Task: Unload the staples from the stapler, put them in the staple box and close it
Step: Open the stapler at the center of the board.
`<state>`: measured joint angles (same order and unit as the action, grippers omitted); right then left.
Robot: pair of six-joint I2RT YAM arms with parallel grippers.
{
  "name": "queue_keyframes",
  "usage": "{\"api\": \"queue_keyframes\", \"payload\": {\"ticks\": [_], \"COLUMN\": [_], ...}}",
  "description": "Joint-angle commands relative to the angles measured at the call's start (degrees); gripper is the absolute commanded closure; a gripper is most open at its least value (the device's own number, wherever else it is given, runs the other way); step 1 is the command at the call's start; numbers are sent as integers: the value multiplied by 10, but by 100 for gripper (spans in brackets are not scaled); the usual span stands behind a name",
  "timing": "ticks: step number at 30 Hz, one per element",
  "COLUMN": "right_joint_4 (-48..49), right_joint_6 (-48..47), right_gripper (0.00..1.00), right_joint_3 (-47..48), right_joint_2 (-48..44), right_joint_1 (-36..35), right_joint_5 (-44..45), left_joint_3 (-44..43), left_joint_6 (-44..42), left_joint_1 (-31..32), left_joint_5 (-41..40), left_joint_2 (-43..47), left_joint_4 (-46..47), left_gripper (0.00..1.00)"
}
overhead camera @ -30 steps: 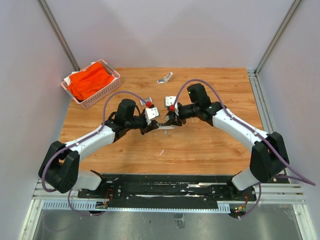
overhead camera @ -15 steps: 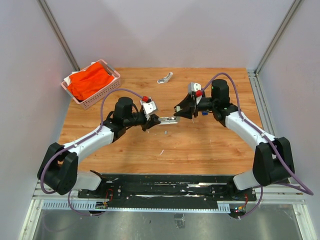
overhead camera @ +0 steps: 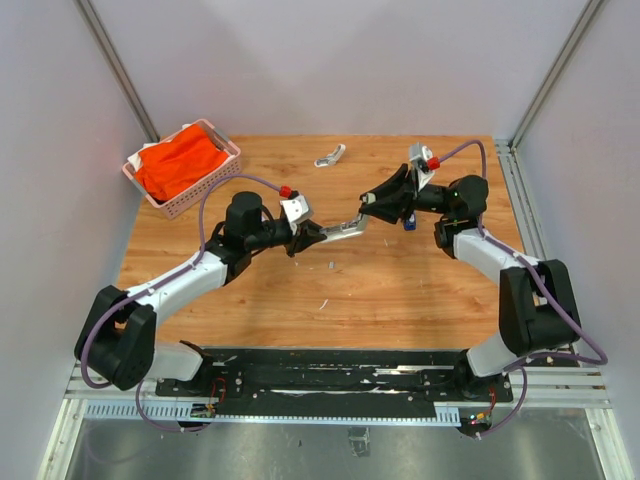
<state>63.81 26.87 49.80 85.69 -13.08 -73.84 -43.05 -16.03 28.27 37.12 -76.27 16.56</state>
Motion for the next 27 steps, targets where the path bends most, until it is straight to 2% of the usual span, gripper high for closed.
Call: {"api": "queue_keyframes", "payload": {"ticks": [1, 8, 13, 23, 27], "right_joint_4": [241, 241, 208, -25, -180], "right_joint_6": [203, 222, 184, -6, -124], "right_gripper": [100, 100, 99, 99, 100], "right_joint_3": [4, -21, -2, 15, 31], "right_joint_2": [15, 3, 1, 7, 2], "right_joint_1": [35, 32, 18, 15, 6], "right_joint_5": [63, 139, 78, 25, 25], "left_joint_3": [15, 14, 7, -7, -12], "left_joint_6": [0, 10, 14, 8, 6], "left_joint_1": [-10, -7, -6, -7, -7], "left_joint_5": [-17, 10, -25, -104, -112], "left_joint_2": [-10, -9, -9, -6, -2], "left_joint_4": [-46, -46, -46, -57, -58], "left_gripper": [100, 100, 99, 80, 74]}}
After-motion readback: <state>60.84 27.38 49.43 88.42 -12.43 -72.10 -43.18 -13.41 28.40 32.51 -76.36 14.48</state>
